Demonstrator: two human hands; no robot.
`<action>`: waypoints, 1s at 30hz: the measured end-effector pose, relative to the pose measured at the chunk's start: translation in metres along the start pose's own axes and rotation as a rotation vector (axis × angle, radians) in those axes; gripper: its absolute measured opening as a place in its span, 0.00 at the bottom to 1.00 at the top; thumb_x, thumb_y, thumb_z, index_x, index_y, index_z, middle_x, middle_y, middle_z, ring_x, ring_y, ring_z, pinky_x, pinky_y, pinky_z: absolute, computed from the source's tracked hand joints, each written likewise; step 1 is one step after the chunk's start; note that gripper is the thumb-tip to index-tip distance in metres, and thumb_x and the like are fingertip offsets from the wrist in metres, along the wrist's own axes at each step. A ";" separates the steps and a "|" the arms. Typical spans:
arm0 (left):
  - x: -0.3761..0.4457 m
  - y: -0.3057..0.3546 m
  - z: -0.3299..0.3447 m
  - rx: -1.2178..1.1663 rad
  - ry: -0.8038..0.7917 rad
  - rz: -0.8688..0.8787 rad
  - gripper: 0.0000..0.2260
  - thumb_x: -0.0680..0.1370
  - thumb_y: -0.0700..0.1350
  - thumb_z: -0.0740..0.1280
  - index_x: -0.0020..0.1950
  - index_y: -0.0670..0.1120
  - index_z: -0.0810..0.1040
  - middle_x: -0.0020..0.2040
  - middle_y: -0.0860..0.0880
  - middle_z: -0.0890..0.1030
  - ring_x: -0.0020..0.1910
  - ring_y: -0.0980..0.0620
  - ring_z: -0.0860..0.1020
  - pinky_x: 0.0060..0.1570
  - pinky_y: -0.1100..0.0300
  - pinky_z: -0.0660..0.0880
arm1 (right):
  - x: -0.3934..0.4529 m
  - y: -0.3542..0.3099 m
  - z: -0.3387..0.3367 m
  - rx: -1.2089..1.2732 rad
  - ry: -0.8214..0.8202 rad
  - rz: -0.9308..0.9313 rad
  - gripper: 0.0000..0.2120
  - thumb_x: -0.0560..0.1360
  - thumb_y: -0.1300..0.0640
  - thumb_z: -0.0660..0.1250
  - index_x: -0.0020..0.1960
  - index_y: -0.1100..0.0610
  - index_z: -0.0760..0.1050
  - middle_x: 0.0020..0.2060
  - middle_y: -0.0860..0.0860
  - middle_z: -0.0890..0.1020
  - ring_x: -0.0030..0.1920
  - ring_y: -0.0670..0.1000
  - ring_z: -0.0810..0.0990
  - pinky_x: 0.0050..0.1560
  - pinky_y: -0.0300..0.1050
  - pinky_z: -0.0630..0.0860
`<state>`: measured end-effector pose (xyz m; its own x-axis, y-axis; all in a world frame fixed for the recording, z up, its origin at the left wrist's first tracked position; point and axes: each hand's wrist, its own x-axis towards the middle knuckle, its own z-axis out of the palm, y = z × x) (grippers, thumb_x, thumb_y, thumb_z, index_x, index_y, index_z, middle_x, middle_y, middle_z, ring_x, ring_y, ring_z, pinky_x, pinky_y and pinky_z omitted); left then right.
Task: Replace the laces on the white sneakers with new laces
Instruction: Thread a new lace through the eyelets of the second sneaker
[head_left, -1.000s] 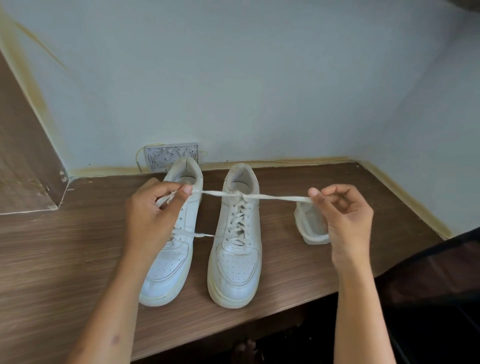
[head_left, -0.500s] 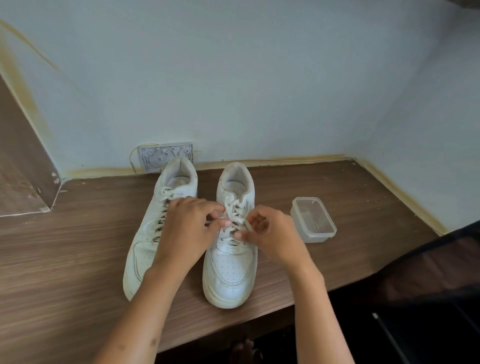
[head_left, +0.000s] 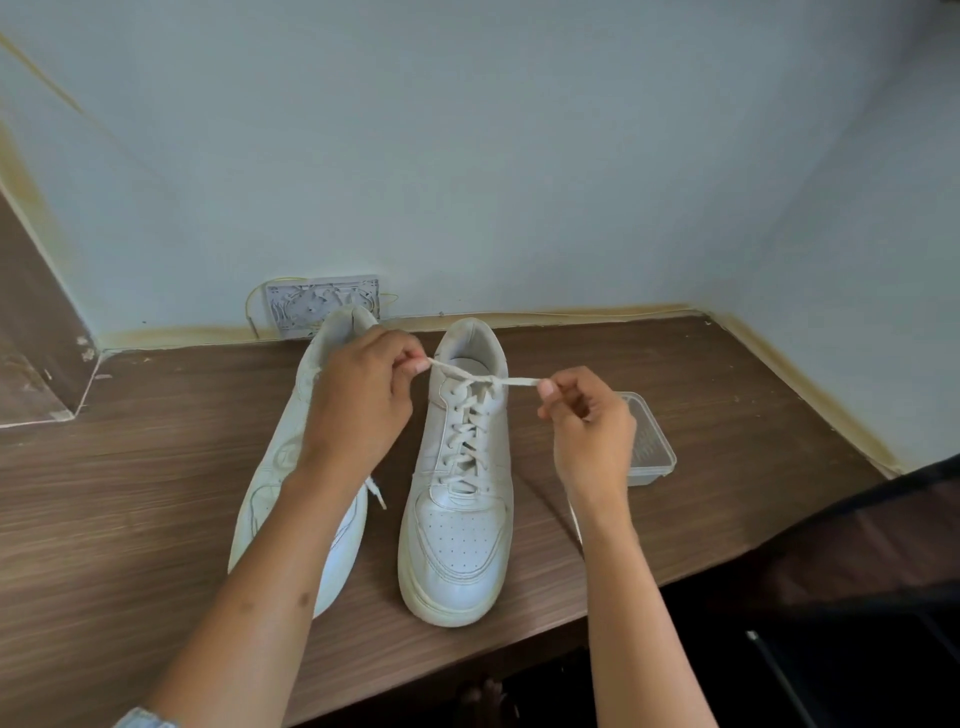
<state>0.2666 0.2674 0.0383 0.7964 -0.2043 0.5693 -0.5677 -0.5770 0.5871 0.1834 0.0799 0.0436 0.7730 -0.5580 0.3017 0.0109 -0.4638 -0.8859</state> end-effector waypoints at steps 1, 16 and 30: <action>0.001 -0.004 -0.002 0.011 0.006 -0.021 0.03 0.77 0.37 0.70 0.45 0.44 0.82 0.40 0.56 0.75 0.35 0.57 0.72 0.36 0.75 0.66 | 0.001 0.003 0.000 -0.017 0.019 0.007 0.07 0.78 0.59 0.69 0.42 0.57 0.79 0.30 0.50 0.80 0.28 0.41 0.71 0.31 0.31 0.67; -0.003 -0.005 -0.013 -0.009 -0.144 0.010 0.03 0.81 0.42 0.64 0.48 0.46 0.77 0.40 0.51 0.79 0.36 0.57 0.75 0.37 0.64 0.72 | -0.003 0.018 0.000 -0.002 -0.094 0.225 0.08 0.81 0.57 0.63 0.45 0.57 0.75 0.36 0.51 0.82 0.38 0.47 0.80 0.41 0.41 0.74; -0.005 0.019 -0.018 -0.434 -0.426 -0.395 0.05 0.85 0.44 0.52 0.50 0.49 0.63 0.42 0.43 0.84 0.36 0.50 0.85 0.43 0.54 0.82 | -0.011 0.015 0.010 0.173 -0.252 0.210 0.08 0.83 0.59 0.60 0.45 0.57 0.71 0.47 0.54 0.85 0.46 0.50 0.86 0.52 0.59 0.81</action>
<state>0.2479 0.2719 0.0569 0.9209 -0.3870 0.0462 -0.1825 -0.3236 0.9284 0.1815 0.0856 0.0236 0.9015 -0.4318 0.0297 -0.0741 -0.2216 -0.9723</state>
